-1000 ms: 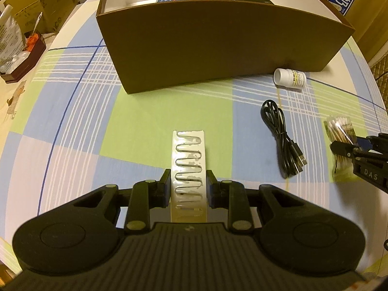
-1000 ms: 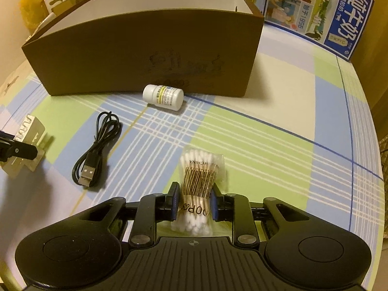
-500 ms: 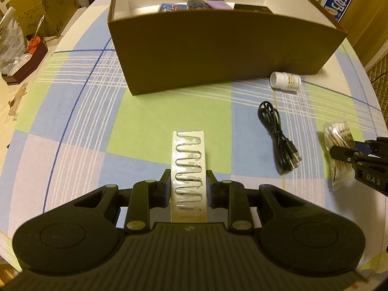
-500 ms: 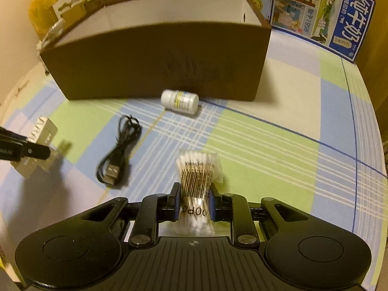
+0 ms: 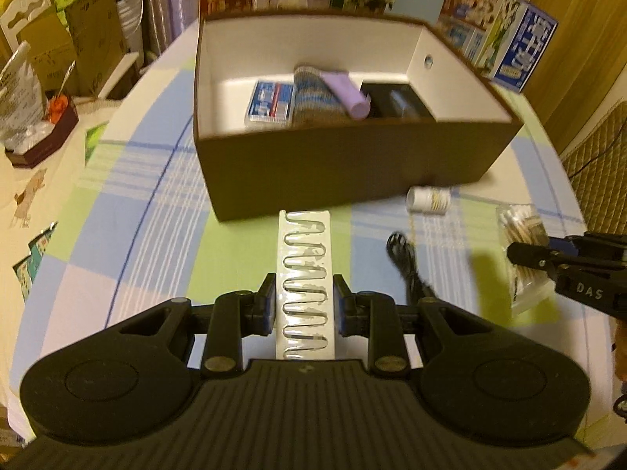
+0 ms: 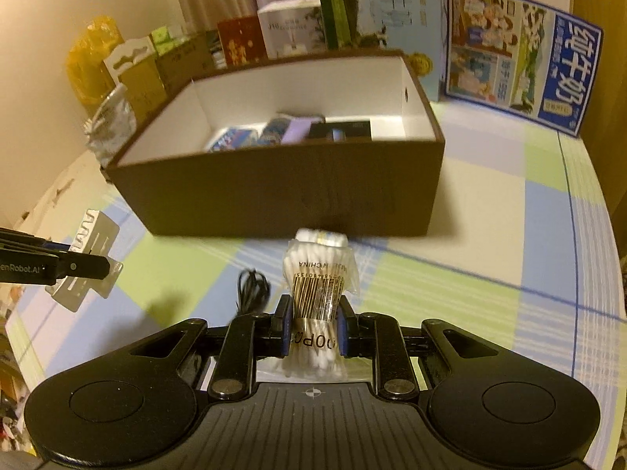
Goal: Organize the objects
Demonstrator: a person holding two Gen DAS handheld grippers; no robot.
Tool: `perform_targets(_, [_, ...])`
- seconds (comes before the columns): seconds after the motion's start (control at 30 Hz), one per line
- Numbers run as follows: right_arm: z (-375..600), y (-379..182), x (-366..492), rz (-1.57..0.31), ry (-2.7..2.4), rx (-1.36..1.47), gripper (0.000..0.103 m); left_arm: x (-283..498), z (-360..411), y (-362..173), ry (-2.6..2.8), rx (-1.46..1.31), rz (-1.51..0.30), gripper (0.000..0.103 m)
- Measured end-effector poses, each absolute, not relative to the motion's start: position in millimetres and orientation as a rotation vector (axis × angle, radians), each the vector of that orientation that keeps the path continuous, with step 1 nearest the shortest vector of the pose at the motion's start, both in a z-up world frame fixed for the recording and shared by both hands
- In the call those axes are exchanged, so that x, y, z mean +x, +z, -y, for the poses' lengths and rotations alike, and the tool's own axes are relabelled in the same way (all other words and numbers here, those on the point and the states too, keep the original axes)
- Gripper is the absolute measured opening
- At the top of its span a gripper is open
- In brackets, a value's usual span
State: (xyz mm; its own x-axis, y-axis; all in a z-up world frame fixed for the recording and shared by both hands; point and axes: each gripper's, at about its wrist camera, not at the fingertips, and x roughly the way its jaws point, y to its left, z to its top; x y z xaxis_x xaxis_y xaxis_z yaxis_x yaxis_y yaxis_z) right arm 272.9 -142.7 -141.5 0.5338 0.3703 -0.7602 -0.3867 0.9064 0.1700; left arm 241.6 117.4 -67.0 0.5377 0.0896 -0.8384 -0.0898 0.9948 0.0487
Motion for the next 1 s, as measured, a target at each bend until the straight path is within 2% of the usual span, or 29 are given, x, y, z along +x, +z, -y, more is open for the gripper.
perform_targets(0.6, [136, -87, 347, -0.725, 0.458, -0.042, 0.019, 311, -126, -15, 0.094, 0.011, -0.863, 0.023])
perform_targets(1.0, [130, -97, 417, -0.757, 0.430, -0.049, 0.019, 380, -139, -26, 0.127, 0.062, -0.885, 0.023])
